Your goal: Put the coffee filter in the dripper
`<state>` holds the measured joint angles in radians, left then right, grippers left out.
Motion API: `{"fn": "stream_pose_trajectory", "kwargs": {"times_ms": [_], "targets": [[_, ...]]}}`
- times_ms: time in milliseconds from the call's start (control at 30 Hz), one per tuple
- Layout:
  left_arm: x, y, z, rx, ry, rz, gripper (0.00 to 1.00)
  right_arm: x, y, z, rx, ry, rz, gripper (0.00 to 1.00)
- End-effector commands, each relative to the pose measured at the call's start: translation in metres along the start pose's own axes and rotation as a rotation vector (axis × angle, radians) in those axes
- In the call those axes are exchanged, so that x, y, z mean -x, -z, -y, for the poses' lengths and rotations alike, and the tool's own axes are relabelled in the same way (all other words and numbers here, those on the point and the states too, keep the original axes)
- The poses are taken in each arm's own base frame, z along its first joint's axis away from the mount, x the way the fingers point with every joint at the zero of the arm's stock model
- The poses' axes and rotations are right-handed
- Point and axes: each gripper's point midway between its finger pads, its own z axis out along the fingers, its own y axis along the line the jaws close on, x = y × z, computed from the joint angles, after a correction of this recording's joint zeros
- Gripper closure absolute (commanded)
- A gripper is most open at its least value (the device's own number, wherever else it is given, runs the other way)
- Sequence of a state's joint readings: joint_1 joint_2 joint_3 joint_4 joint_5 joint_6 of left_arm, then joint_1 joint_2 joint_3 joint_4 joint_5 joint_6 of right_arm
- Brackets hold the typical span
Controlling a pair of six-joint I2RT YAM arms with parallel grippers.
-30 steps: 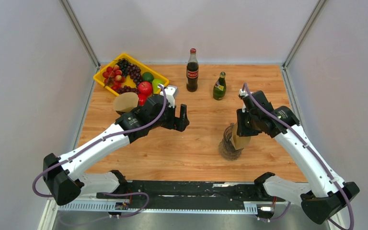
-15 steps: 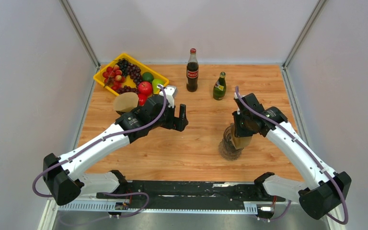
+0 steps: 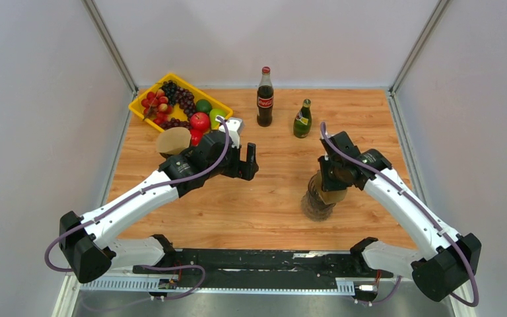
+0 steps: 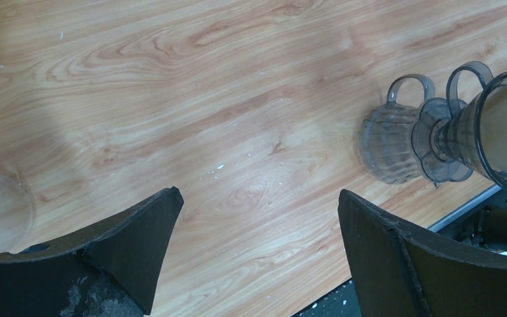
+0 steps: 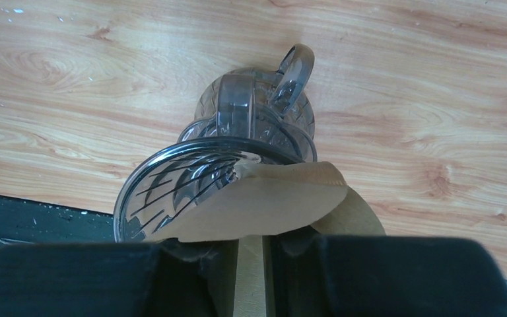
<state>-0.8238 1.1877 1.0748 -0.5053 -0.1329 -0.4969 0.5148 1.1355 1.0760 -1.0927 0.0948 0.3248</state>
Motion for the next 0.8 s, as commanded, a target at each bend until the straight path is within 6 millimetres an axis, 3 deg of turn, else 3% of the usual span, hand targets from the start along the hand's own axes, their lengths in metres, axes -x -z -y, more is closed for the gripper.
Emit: {"fn": "stream_pose_trajectory", "kwargs": {"times_ms": [0, 533, 667, 767], "targets": [[0.008, 0.005, 0.0, -0.001, 0.014, 0.031, 0.0, 0.002, -0.003, -0.004, 0.003, -0.006, 0.02, 0.78], [0.007, 0.002, 0.0, 0.005, 0.013, 0.028, 0.0, -0.003, -0.013, -0.01, -0.006, 0.042, 0.026, 0.73], [0.008, 0.003, -0.001, 0.009, 0.011, 0.029, 0.0, -0.004, -0.015, -0.011, -0.005, 0.041, 0.02, 0.61], [0.008, 0.004, -0.002, 0.011, 0.01, 0.029, 0.0, -0.005, -0.015, -0.011, -0.005, 0.041, 0.02, 0.58]]}}
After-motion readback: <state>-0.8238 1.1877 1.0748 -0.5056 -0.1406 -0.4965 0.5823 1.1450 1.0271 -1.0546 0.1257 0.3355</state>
